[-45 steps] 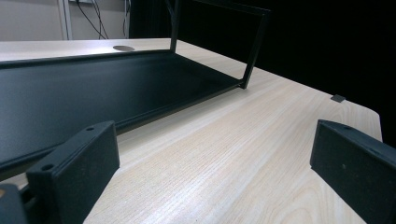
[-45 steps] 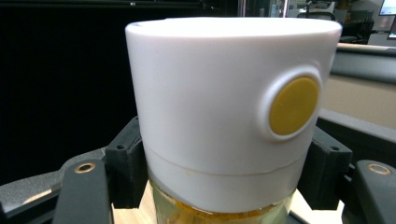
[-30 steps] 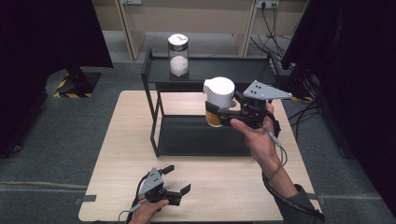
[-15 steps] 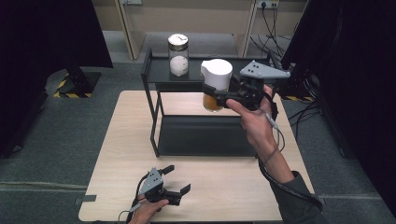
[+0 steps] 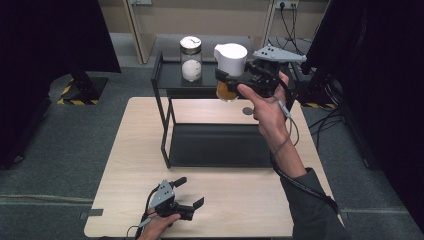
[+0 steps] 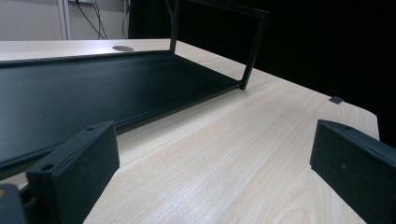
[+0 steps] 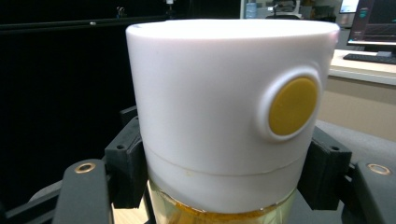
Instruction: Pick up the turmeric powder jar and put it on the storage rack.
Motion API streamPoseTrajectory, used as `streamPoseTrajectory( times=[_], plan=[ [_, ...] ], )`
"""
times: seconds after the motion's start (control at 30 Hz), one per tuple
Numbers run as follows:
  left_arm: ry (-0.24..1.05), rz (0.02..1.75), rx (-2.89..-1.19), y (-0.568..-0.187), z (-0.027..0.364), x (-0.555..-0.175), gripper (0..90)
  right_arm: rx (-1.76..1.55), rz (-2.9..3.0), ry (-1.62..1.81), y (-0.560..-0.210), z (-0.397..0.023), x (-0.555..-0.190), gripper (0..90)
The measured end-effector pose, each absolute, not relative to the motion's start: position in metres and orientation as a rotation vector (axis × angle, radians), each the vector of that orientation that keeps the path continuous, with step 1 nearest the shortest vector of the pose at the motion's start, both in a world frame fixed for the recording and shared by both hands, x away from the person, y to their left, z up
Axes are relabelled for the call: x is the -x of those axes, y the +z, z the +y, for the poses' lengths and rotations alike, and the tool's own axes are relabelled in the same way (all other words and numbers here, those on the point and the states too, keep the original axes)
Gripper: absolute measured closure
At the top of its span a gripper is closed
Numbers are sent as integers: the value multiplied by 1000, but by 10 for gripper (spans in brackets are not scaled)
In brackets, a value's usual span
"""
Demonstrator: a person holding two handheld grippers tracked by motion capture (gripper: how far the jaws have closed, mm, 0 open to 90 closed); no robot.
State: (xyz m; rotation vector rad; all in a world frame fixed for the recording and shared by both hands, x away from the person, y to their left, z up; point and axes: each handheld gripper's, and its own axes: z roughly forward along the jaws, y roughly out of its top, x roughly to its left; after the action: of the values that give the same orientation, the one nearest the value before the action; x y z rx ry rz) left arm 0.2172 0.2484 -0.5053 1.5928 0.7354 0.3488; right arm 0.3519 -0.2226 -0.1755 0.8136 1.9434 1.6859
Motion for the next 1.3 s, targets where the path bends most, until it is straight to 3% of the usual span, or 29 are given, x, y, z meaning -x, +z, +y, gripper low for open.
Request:
streamPoseTrajectory(
  times=[0.6,1.3],
  plan=[
    [341,735,-1593,-506,248,-217,7,-899,1867,1602,-168,-198,-380,308],
    [337,728,-1594,-506,248,-217,7,-939,1810,1575,-186,-184,-402,307]
  ],
)
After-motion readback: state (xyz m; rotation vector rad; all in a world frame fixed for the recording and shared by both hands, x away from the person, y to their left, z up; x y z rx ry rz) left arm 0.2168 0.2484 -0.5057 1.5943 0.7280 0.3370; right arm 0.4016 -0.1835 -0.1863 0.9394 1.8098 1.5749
